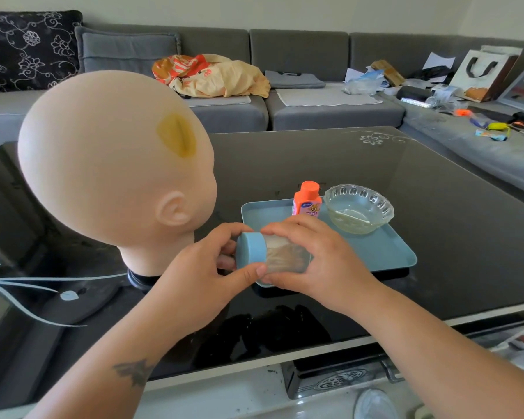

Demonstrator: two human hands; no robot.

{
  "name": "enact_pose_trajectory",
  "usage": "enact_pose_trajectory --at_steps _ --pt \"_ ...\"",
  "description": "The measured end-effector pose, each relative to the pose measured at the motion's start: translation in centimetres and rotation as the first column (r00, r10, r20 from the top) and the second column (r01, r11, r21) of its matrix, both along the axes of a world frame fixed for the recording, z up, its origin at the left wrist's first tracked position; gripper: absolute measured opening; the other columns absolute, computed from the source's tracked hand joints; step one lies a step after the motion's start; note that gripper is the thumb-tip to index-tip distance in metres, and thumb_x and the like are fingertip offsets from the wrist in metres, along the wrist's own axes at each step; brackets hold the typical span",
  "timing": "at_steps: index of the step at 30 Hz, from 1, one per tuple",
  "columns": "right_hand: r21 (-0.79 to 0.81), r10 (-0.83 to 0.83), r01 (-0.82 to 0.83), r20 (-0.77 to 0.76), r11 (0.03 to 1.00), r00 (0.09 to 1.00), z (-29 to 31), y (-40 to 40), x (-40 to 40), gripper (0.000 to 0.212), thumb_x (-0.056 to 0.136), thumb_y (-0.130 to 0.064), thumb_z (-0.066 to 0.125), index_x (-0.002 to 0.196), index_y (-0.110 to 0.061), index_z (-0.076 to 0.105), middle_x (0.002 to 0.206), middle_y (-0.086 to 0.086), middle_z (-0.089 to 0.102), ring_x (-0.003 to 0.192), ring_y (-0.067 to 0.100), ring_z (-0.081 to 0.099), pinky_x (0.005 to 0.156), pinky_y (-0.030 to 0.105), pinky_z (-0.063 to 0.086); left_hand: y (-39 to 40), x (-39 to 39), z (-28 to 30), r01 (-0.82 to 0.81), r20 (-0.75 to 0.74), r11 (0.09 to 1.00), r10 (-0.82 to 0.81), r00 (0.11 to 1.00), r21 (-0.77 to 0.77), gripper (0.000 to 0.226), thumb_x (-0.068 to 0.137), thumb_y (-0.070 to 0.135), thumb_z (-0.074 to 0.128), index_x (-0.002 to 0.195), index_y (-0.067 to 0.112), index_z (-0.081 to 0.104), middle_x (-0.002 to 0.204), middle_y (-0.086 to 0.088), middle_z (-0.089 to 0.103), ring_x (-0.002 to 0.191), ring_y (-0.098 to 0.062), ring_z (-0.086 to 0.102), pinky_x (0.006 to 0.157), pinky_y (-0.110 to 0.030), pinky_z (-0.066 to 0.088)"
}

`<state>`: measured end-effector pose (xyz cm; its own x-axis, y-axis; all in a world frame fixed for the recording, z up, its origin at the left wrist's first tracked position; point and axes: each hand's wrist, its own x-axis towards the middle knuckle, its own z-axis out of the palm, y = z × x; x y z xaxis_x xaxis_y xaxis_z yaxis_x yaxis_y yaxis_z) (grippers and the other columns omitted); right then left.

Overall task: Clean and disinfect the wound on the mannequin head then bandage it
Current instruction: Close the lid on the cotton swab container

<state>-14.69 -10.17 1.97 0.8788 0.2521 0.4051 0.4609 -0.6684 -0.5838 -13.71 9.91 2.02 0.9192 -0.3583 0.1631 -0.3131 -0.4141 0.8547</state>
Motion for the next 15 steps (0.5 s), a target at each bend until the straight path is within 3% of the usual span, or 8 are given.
enact_pose_trajectory --at_steps 8,11,15 --pt "0.050 0.034 -0.029 -0.105 0.998 0.994 -0.07 -0.20 -0.05 0.060 0.064 -0.043 0.085 0.119 -0.035 0.063 0.104 -0.010 0.061 0.099 0.009 0.058 0.086 0.035 0.048 0.18 -0.32 0.11 0.085 0.085 0.995 -0.090 0.992 0.052 0.049 0.078 0.019 0.076 0.114 0.043 0.053 0.106 0.031 0.062 0.100 0.004 0.061 0.074 -0.021 0.056" --pt "0.066 0.046 -0.039 -0.111 0.997 0.993 -0.26 -0.24 0.07 0.060 0.063 -0.044 0.085 0.118 -0.040 0.062 0.103 -0.012 0.062 0.099 0.009 0.058 0.086 0.034 0.049 0.42 -0.12 -0.05 0.091 0.099 0.993 -0.099 0.990 0.080 0.051 0.079 0.018 0.075 0.118 0.043 0.053 0.107 0.026 0.062 0.104 0.001 0.060 0.074 -0.018 0.054" --pt "0.080 0.079 -0.069 -0.129 0.994 0.988 -0.27 -0.44 0.17 0.057 0.061 -0.044 0.085 0.108 -0.060 0.056 0.101 -0.013 0.062 0.099 0.006 0.059 0.086 0.029 0.048 0.62 -0.07 -0.26 0.091 0.163 0.982 -0.118 0.980 0.167 0.056 0.079 0.021 0.076 0.120 0.048 0.049 0.111 0.018 0.060 0.105 -0.004 0.058 0.075 -0.017 0.052"
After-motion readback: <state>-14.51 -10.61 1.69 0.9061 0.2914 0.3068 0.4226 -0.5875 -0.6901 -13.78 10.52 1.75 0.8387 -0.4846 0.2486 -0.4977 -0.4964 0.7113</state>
